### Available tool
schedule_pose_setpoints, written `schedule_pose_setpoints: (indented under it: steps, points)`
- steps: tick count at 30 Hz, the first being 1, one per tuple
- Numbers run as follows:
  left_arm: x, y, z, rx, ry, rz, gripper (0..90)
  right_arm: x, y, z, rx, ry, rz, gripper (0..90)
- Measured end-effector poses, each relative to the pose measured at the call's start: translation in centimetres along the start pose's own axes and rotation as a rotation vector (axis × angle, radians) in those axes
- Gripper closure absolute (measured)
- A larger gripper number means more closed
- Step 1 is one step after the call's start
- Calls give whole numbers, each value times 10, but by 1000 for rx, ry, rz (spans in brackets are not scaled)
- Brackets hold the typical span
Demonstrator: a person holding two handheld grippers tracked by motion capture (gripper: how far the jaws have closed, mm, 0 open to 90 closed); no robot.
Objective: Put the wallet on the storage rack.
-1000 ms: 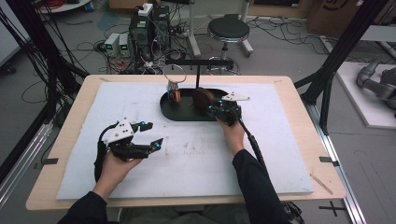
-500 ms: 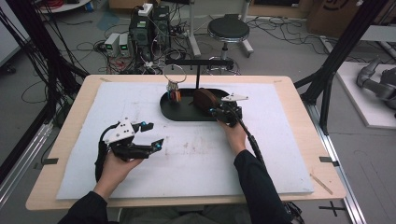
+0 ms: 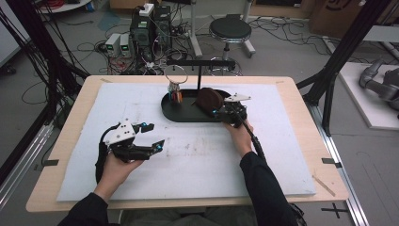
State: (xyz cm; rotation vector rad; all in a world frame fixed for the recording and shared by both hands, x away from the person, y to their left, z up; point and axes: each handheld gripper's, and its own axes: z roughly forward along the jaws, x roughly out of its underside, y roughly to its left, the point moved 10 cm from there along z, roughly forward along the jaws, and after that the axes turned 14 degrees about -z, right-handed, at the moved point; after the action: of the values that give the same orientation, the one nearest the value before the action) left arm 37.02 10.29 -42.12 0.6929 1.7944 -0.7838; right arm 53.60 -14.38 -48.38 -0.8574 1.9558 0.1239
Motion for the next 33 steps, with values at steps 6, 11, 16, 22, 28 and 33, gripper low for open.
schedule_pose_setpoints:
  steps: [6, 11, 16, 22, 28, 33]
  points:
    - [-1, 3, 1, -7, 0, 6, 279, -6, -8, -20, 0, -20, -1, 371]
    - [-3, 8, 2, -14, -2, 3, 277, -11, -11, -48, -30, -53, -30, 367]
    - [-5, 17, 3, -57, -9, 5, 268, -11, -19, -81, -43, -93, -43, 364]
    - [-7, 26, 4, -96, -17, -1, 267, 0, -29, -117, -47, -143, -27, 359]
    - [-8, 31, 1, -117, -27, -10, 267, 15, -35, -146, -46, -173, -19, 336]
    - [-8, 35, -3, -135, -31, -15, 267, 27, -35, -163, -37, -203, -26, 322]
